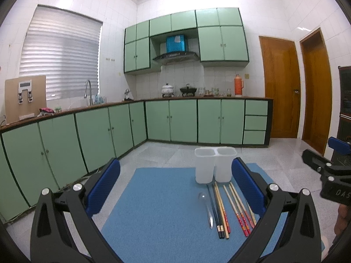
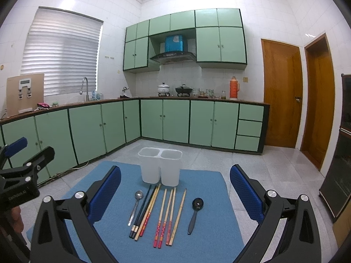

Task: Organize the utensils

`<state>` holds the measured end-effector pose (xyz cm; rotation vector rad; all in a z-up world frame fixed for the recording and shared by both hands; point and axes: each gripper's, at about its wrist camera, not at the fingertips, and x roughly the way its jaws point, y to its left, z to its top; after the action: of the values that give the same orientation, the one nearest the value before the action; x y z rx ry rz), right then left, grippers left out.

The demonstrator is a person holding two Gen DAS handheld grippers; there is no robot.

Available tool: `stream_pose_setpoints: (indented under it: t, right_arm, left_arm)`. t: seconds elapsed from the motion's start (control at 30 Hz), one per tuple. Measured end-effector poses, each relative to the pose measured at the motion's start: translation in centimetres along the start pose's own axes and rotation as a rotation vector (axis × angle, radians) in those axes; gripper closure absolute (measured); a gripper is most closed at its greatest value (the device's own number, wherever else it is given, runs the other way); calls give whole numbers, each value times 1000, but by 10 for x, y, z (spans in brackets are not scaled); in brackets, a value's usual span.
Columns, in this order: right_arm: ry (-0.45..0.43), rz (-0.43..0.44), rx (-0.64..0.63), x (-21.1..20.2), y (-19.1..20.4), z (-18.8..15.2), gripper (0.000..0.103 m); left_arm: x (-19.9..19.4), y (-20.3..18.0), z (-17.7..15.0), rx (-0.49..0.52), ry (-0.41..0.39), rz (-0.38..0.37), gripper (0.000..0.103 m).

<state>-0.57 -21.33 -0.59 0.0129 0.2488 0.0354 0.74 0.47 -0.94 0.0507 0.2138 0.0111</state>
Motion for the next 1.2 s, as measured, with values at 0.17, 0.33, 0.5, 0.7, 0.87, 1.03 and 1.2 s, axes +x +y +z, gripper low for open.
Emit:
stream_pose_setpoints:
  t: [0.17,0.33,0.5,0.7,0.87,1.03,1.2]
  right_arm:
    - [51,-29,24,17,-11,-9,6]
    - [112,-45,39,41,-24,-27,6]
    - [168,-63,53,66,-33,-40,7]
    - [265,-64,60,111,-50,-53,18]
    - [434,-32,73,171,-64,-61,34]
    - [566,-6,117,226,-77,-72,41]
    - [672,-11,181,265,-87,-85,45]
  left_arm:
    - [26,9,-10,-35,95,-15,5]
    - [52,12,-26,-41,184,-12,5]
    - [87,15,-46,-49,295,-19,5]
    - [138,11,-59,-59,414,-28,5]
    - [196,-1,-63,-64,514,-38,6]
    - [250,-23,-73,-27,617,-71,24]
    - [289,-35,-88,-37,701,-88,26]
